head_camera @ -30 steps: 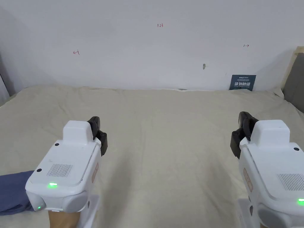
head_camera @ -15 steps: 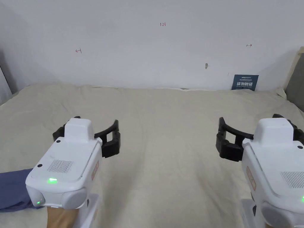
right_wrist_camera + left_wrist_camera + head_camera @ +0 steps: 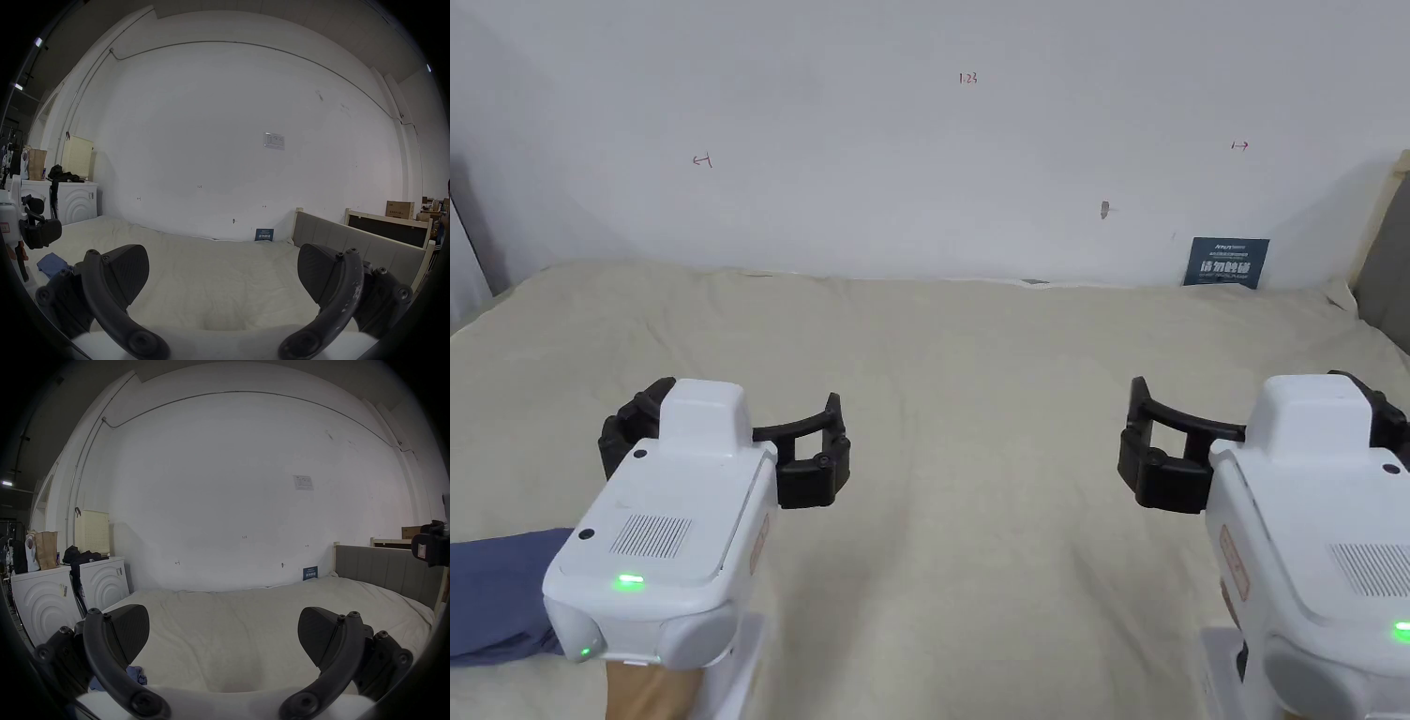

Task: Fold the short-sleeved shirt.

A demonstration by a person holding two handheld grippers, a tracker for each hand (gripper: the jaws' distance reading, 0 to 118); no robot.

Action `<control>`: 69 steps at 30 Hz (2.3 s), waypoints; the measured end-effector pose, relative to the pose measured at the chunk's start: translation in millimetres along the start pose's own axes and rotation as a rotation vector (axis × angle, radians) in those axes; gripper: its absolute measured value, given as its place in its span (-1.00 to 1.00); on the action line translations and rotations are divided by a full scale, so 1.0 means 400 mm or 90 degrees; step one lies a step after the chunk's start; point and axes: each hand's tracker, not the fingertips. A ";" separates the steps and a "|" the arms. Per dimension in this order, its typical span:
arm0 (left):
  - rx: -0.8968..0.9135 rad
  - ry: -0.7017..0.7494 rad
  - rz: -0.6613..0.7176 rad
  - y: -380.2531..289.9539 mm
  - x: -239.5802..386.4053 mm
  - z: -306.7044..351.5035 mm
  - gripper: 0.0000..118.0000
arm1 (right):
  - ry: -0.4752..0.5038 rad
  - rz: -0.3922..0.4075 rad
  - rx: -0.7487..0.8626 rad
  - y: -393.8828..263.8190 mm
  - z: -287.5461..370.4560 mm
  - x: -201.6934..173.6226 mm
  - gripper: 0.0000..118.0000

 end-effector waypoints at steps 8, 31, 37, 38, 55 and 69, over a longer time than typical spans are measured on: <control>0.004 0.005 0.007 0.006 -0.005 -0.002 1.00 | 0.004 -0.002 -0.002 0.001 -0.001 0.000 1.00; -0.001 0.009 0.005 0.003 -0.008 -0.009 1.00 | 0.009 0.006 -0.008 0.005 -0.010 -0.006 1.00; -0.003 0.008 0.005 0.003 -0.008 -0.009 1.00 | 0.009 0.009 -0.010 0.006 -0.012 -0.006 1.00; -0.003 0.008 0.005 0.003 -0.007 -0.008 1.00 | 0.009 0.009 -0.010 0.006 -0.012 -0.006 1.00; -0.012 0.007 0.006 0.003 -0.012 -0.015 1.00 | -0.022 -0.090 -0.191 0.043 -0.042 -0.027 1.00; -0.015 0.008 0.012 0.006 -0.020 -0.013 1.00 | -0.060 -0.129 -0.354 0.072 -0.053 -0.036 1.00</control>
